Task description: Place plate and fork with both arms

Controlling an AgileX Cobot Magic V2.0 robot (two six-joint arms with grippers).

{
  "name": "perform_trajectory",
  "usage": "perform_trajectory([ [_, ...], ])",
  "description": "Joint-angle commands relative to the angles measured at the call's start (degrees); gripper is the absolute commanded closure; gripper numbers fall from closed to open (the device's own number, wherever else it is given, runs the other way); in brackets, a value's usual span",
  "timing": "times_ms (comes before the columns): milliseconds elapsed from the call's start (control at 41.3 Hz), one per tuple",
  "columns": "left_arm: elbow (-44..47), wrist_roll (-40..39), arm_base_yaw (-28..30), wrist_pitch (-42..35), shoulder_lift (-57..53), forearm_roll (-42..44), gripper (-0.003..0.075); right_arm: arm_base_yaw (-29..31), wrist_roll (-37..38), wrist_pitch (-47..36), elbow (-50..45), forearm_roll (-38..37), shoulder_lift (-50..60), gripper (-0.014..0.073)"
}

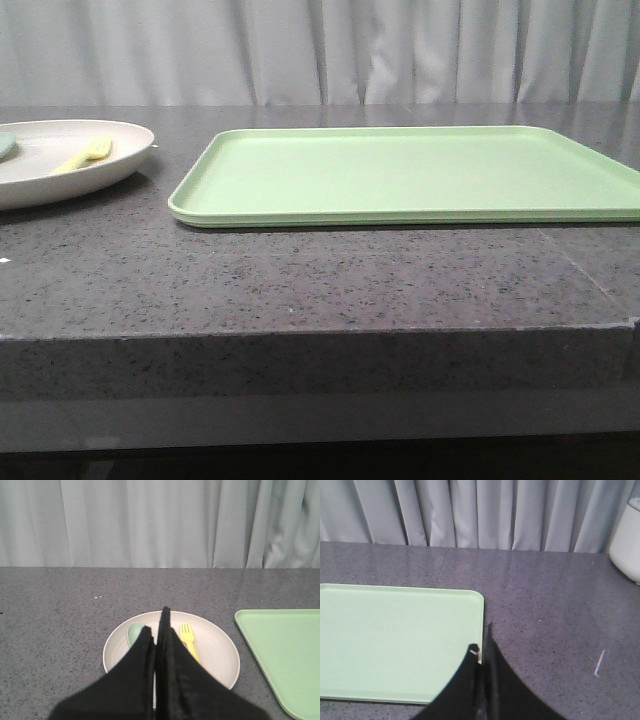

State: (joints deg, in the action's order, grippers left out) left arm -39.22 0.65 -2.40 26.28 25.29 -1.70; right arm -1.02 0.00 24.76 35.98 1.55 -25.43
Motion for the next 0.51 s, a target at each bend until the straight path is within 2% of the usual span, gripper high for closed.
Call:
perform_trajectory([
  [0,-1.4,-0.6,0.1,-3.6,0.9,-0.5,0.0739,0.3,-0.3,-4.4,1.9,-0.6,-0.8,0.0713],
  [121,-1.4,-0.6,0.1,-2.9,0.9,-0.5,0.0733,0.3,-0.3,-3.9,1.9,-0.6,-0.8,0.0688],
  [169,-1.4,-0.6,0.1,-2.9,0.9,-0.3,0.0708,0.3,-0.3,-3.9,1.9,-0.6,-0.8,0.0645],
  [218,-1.4,-0.6,0.1,-2.9,0.9,0.2,0.0648,0.3,-0.3,-3.9,1.9,-0.6,-0.8,0.0562],
  [266,-1.4,-0.6,0.1,-2.9,0.9,1.1,0.0552,0.3,-0.3,-3.9,1.9,-0.6,-0.8,0.0438],
  [387,-1.4,-0.6,0.1,-2.6,0.9,1.7,0.0247,0.3,-0.3,-3.9,1.9,-0.6,-0.8,0.0169],
  [411,-1.4,-0.6,0.1,-2.6,0.9,1.7,0.0195,0.3,-0.3,-3.9,1.9,-0.6,-0.8,0.0139],
  [484,-1.4,-0.6,0.1,-3.0,0.9,1.7,0.0125,0.3,-0.3,-3.9,1.9,-0.6,-0.8,0.0078],
])
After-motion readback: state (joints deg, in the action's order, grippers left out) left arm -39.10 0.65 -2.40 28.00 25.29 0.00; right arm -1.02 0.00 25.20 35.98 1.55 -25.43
